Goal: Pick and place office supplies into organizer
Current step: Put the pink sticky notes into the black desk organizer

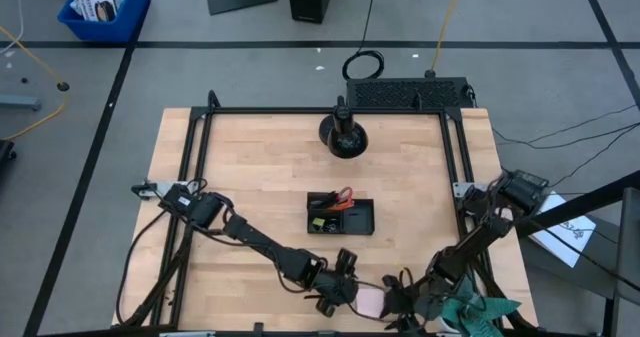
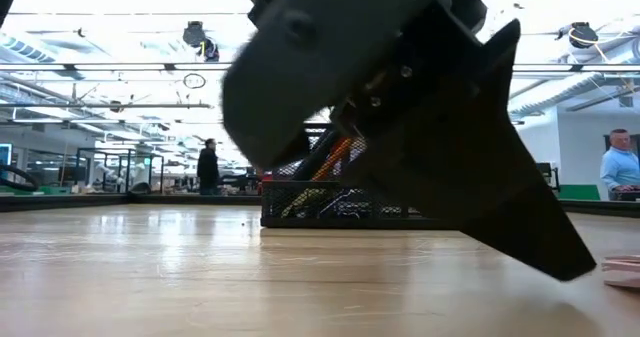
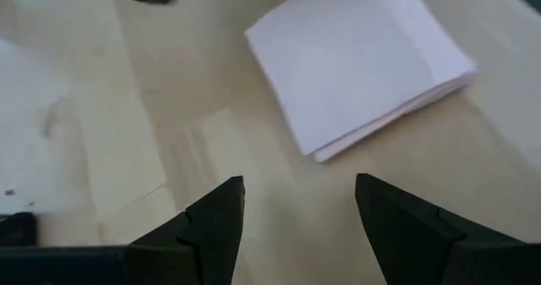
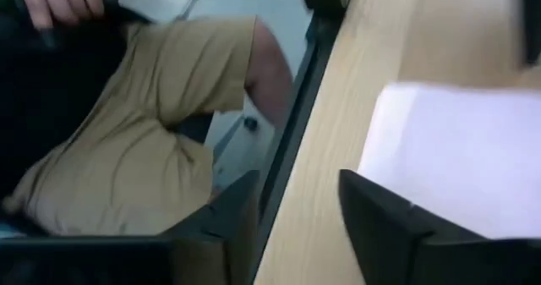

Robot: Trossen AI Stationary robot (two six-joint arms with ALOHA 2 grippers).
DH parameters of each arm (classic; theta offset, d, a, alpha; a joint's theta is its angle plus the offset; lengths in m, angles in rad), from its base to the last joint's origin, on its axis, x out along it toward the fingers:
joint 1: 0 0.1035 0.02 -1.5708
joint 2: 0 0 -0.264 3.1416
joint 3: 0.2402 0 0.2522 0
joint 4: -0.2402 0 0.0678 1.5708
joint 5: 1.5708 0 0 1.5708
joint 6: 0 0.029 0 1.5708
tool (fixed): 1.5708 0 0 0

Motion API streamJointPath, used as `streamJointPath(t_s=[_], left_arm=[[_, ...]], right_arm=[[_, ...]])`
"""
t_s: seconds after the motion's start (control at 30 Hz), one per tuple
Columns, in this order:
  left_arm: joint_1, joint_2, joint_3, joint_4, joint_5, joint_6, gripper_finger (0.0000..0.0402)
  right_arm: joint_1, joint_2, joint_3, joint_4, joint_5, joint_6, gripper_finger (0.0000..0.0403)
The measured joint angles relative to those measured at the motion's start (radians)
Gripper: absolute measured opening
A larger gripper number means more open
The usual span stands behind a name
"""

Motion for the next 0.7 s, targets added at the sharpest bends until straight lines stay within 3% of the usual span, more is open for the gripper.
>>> streamJointPath(t_s=[0.13, 0.3, 0.7], left_arm=[[0.001, 0.000, 0.000, 0.000, -0.029, -0.002, 0.0232], [0.001, 0.000, 0.000, 0.000, -0.030, -0.024, 0.0232], [-0.017, -0.010, 0.000, -0.004, -0.029, -0.054, 0.0232]], right_arm=[[-0.008, 0.038, 0.000, 0.009, -0.075, -0.002, 0.0078], [-0.017, 0.040, 0.000, 0.019, -0.078, -0.033, 0.0007], [-0.125, 0.039, 0.001, -0.079, -0.055, -0.052, 0.0016]])
